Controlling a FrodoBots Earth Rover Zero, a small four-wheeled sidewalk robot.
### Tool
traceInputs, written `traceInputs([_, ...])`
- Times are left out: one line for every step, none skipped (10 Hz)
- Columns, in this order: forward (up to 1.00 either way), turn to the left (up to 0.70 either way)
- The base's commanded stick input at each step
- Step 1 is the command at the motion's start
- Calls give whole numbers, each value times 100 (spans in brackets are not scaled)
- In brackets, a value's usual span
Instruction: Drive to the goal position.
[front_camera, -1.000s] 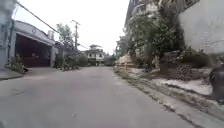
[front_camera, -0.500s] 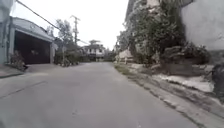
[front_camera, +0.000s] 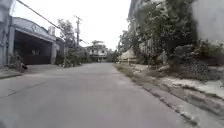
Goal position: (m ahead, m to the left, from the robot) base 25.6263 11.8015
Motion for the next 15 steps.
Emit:
traceInputs([100,3])
traceInputs([100,3])
traceInputs([100,3])
traceInputs([100,3])
traceInputs([100,3])
traceInputs([100,3])
traceInputs([100,3])
traceInputs([100,3])
traceInputs([100,3])
traceInputs([100,3])
traceInputs([100,3])
traceInputs([100,3])
traceInputs([100,3])
traceInputs([100,3])
traceInputs([100,3])
